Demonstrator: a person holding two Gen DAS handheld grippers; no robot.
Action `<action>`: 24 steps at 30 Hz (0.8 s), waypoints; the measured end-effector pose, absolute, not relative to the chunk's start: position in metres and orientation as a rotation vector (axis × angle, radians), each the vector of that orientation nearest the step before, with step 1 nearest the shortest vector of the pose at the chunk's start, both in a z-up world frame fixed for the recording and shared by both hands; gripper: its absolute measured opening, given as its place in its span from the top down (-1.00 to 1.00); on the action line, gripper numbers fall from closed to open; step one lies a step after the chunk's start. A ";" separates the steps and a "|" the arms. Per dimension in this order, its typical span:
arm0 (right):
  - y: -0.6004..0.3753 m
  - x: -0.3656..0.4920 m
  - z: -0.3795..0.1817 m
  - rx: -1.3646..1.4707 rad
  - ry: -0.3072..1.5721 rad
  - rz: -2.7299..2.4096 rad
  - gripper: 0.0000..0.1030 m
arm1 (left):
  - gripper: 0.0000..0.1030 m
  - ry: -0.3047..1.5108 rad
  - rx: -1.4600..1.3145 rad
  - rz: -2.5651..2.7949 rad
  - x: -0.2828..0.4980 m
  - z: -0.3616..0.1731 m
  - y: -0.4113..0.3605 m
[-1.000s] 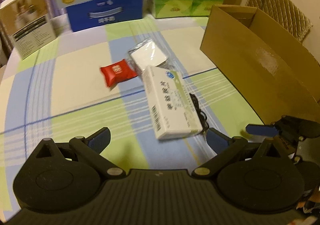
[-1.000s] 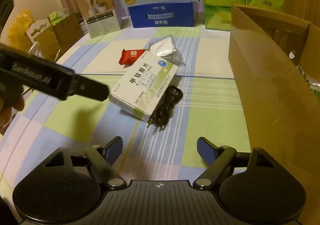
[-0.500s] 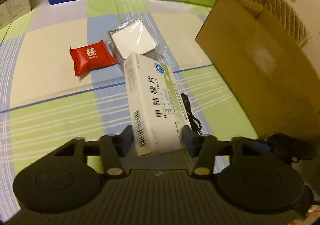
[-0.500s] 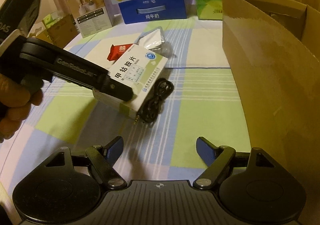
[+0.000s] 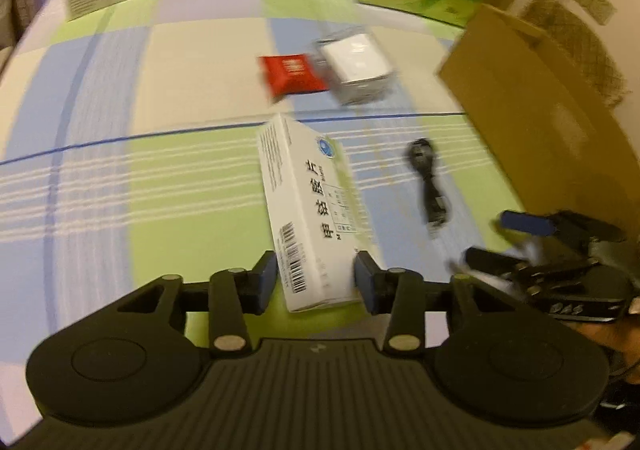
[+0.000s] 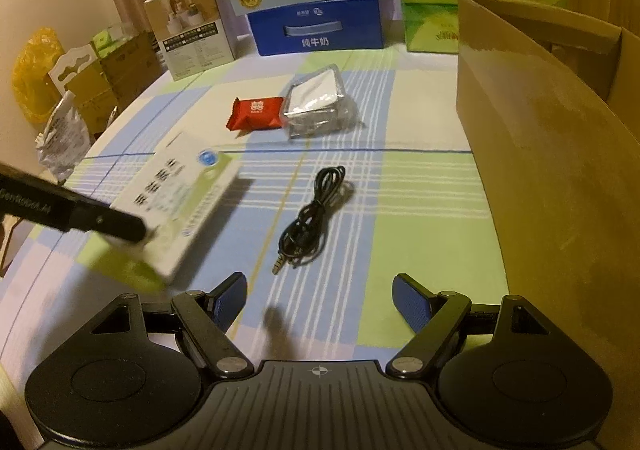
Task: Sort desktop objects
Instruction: 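Grasp the white medicine box with the left tool while the right tool grasps the black cable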
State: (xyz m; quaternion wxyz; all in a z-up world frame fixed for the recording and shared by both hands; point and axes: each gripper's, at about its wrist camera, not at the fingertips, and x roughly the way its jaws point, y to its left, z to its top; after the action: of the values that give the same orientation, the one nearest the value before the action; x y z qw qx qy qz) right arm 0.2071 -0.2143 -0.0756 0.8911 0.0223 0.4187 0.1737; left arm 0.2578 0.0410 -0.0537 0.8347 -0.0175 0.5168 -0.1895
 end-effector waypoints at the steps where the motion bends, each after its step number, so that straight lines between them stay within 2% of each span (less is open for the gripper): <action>1: -0.213 0.208 -0.075 0.043 0.868 0.362 -0.51 | 0.15 1.090 -0.012 -0.376 0.256 -0.054 0.044; 3: -0.209 0.211 -0.076 0.038 0.865 0.364 -0.51 | -0.04 1.072 0.006 -0.347 0.254 -0.054 0.047; 5: -0.207 0.214 -0.077 0.034 0.864 0.363 -0.51 | -0.09 1.060 -0.002 -0.353 0.254 -0.054 0.047; 7: -0.204 0.217 -0.077 0.031 0.863 0.359 -0.51 | -0.27 1.048 0.015 -0.361 0.256 -0.055 0.040; 13: -0.200 0.228 -0.079 0.019 0.854 0.342 -0.51 | -0.45 1.033 0.057 -0.354 0.269 -0.065 0.012; 17: -0.197 0.238 -0.080 0.028 0.838 0.318 -0.50 | -0.45 1.012 0.106 -0.315 0.277 -0.070 0.001; 19: -0.195 0.244 -0.082 0.041 0.836 0.300 -0.31 | -0.45 1.002 0.126 -0.307 0.279 -0.071 -0.001; 24: -0.183 0.259 -0.090 0.034 0.841 0.297 -0.08 | -0.45 0.991 0.164 -0.289 0.282 -0.077 -0.004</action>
State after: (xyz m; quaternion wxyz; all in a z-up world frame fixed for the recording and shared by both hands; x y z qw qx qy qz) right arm 0.2590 -0.1832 -0.0904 0.9021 0.0163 0.4066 0.1436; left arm 0.2819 -0.0044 -0.0769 0.8665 0.0786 0.4731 -0.1382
